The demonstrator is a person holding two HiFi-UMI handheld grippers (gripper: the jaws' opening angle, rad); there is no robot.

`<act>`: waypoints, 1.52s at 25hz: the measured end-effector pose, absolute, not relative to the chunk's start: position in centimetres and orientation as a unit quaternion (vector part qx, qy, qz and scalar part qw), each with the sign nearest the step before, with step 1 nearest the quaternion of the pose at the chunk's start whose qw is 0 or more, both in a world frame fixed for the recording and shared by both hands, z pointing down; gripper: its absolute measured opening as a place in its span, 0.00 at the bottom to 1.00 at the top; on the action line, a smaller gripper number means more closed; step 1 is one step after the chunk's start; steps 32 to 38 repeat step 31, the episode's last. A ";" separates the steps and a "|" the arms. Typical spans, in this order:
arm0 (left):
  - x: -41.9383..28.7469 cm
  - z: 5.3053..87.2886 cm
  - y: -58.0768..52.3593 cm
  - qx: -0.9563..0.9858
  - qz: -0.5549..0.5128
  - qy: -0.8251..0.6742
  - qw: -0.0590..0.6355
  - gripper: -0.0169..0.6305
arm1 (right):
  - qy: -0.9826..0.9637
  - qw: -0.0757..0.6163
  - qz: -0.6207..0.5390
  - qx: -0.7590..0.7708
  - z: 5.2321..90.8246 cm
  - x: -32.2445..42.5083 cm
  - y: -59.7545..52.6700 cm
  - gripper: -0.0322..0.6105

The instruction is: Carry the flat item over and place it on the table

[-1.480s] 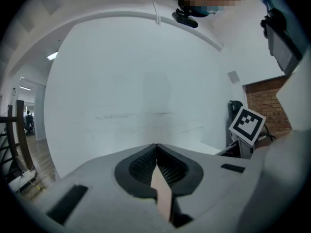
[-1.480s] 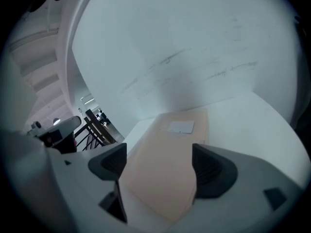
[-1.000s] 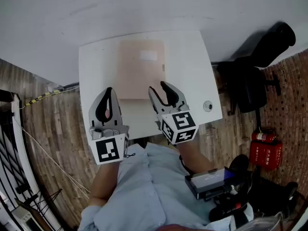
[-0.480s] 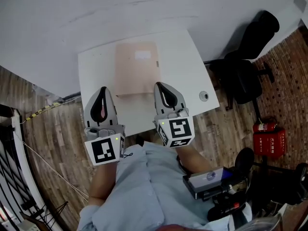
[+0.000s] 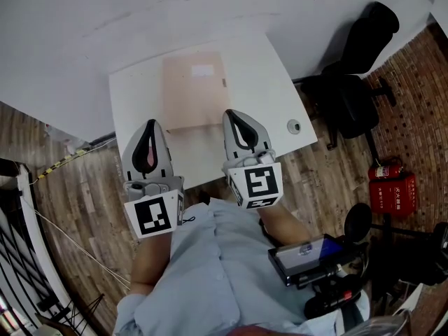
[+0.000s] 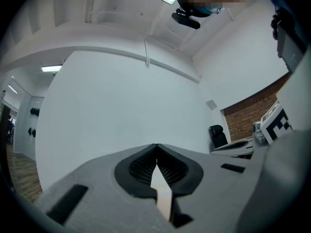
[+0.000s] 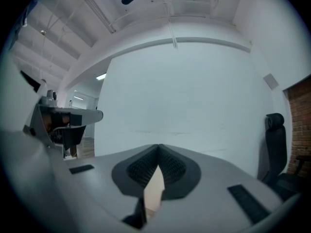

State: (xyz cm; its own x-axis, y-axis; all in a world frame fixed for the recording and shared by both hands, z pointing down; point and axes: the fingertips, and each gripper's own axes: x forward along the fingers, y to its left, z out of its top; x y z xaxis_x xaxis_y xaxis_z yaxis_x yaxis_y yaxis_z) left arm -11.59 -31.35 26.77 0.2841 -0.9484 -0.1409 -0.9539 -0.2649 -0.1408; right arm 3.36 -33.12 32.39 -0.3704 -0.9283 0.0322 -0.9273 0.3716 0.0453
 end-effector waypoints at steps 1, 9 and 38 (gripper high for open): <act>-11.6 26.8 -31.3 -0.795 0.014 0.598 0.099 0.04 | -0.828 0.026 -0.010 0.560 32.4 3.3 -33.1 0.06; -12.0 26.7 -31.6 -0.793 0.018 0.600 0.099 0.04 | -0.829 0.030 -0.029 0.558 31.9 2.8 -33.0 0.06; -12.5 27.2 -32.1 -0.798 0.016 0.595 0.096 0.04 | -0.827 0.027 -0.024 0.561 32.2 2.0 -33.4 0.06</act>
